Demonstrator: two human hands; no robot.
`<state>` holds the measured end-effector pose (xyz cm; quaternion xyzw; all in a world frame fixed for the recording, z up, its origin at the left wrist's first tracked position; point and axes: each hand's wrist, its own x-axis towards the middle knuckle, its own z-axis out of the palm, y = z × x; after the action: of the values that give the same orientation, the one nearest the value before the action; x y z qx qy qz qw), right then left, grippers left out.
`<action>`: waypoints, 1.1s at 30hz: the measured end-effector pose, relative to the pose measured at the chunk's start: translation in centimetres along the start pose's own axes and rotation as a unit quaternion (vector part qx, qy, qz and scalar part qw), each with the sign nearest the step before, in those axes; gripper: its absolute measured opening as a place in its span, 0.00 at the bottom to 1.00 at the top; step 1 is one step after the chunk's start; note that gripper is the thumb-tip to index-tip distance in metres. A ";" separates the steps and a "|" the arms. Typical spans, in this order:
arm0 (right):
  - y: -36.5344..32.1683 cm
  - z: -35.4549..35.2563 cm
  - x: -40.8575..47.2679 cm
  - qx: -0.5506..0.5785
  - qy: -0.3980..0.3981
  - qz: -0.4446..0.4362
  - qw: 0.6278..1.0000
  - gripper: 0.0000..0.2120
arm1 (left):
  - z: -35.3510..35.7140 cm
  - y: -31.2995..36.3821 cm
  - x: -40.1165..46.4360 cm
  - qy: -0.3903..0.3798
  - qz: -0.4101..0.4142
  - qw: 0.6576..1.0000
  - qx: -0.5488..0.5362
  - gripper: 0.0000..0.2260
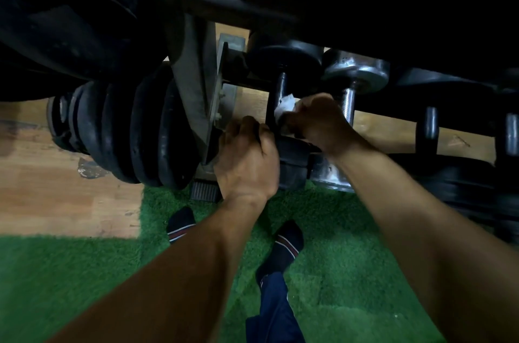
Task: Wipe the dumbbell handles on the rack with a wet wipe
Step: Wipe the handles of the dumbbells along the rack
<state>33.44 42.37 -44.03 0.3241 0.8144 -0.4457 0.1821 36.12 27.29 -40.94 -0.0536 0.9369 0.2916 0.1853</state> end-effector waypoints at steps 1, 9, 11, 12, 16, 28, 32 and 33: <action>0.3 -0.3 -0.4 -0.024 -0.042 -0.017 0.999 0.17 | 0.0 0.0 0.0 0.001 0.000 1.000 0.005 0.21; -0.9 0.1 1.5 0.075 -0.058 0.054 0.994 0.11 | 0.0 0.0 0.1 0.005 0.007 1.000 0.016 0.20; -0.6 0.7 1.5 0.101 -0.069 0.077 0.990 0.11 | 0.0 0.0 0.1 0.005 0.006 1.000 0.017 0.18; -0.3 0.9 1.5 0.117 -0.092 0.079 0.986 0.10 | 0.0 -0.1 0.1 0.005 0.006 1.000 0.016 0.17; -0.7 0.9 0.6 0.257 -0.105 0.084 0.957 0.19 | 0.0 0.0 0.1 0.005 0.006 1.000 0.013 0.17; 0.1 0.8 0.6 0.142 -0.140 0.071 0.977 0.12 | 0.0 -0.1 0.0 0.004 -0.001 1.000 0.000 0.17; 0.0 0.1 0.3 -0.077 -0.124 -0.022 0.989 0.18 | 0.1 -0.1 0.1 0.006 0.005 1.000 0.000 0.21; 0.0 0.0 0.2 -0.113 -0.097 -0.050 0.988 0.19 | 0.1 0.0 0.1 0.007 0.006 1.000 0.000 0.21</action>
<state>33.34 42.44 -44.13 0.2157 0.8531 -0.3882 0.2737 36.08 27.32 -41.06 -0.0500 0.9385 0.2924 0.1768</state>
